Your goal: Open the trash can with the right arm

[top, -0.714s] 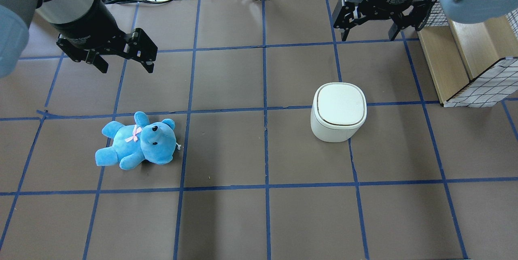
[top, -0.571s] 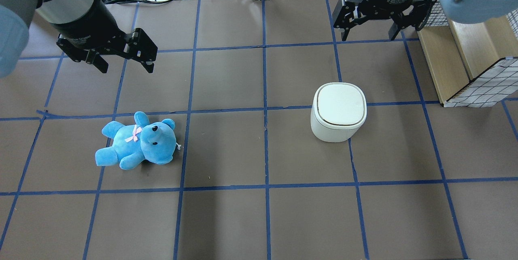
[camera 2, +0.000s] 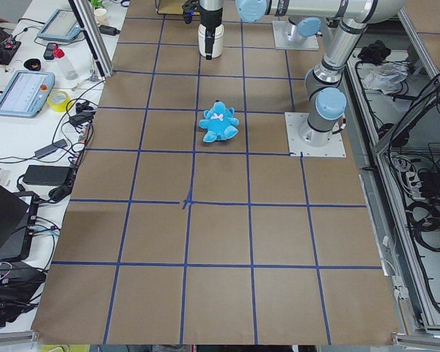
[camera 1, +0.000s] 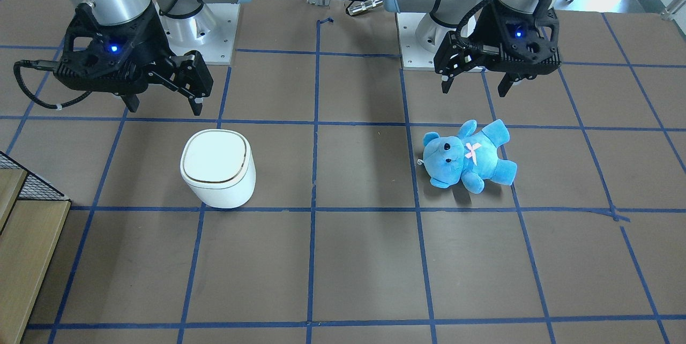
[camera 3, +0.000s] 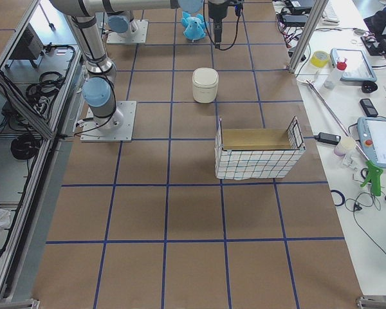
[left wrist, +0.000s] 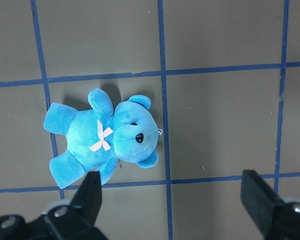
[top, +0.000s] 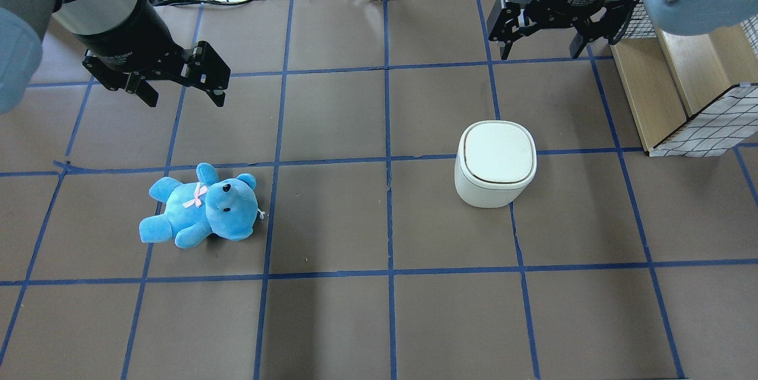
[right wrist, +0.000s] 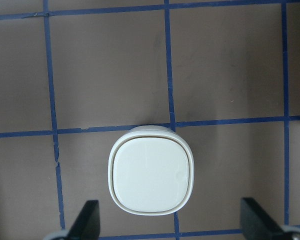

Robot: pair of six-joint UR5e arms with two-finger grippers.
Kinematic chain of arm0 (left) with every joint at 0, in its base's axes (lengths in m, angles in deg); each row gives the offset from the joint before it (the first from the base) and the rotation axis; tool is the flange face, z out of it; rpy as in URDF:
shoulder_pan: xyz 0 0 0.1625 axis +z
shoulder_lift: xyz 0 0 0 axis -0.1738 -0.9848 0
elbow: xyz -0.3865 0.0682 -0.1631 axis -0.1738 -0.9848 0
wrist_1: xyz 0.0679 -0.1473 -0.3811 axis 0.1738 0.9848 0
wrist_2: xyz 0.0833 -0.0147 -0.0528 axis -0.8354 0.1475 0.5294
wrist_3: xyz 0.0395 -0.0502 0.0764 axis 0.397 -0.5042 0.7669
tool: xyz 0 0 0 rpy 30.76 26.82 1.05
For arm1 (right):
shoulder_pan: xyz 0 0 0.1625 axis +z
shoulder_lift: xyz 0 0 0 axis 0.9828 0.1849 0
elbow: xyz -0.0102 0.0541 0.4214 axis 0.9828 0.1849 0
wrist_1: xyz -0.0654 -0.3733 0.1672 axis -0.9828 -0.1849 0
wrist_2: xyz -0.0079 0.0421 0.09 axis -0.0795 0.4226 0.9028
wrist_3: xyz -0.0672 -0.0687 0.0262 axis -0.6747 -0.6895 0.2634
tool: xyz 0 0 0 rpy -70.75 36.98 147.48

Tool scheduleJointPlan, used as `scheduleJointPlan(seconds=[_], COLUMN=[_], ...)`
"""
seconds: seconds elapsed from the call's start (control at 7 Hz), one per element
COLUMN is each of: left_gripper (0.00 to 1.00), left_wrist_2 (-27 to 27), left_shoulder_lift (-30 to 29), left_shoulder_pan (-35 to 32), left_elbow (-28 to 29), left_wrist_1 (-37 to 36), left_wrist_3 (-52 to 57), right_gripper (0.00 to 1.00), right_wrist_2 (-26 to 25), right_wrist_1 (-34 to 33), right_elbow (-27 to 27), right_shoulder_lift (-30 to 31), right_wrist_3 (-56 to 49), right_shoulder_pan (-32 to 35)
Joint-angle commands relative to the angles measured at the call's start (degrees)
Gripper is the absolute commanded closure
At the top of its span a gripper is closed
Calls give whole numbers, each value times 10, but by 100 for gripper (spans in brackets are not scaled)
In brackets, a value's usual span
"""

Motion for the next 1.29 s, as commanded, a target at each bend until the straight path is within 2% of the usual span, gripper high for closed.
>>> scheduleJointPlan(seconds=[0.0,0.14,0.43,0.86,1.14], left_gripper=[0,0,0,0,0], left_wrist_2=[-1,0,0,0,0], left_shoulder_lift=[0,0,0,0,0], left_shoulder_pan=[0,0,0,0,0], left_elbow=[0,0,0,0,0], left_wrist_1=[0,0,0,0,0], left_wrist_3=[0,0,0,0,0], right_gripper=[14,69,100,100,100], right_wrist_2=[7,1,1,-14,-14], right_wrist_1=[2,1,-14,-94,-115], right_elbow=[-18,-48,-107,-197,-213], right_shoulder_lift=[-5,-6,-6,-19,-40], right_wrist_3=[0,0,1,-1,-27], right_shoulder_pan=[0,0,-9,-10,-14])
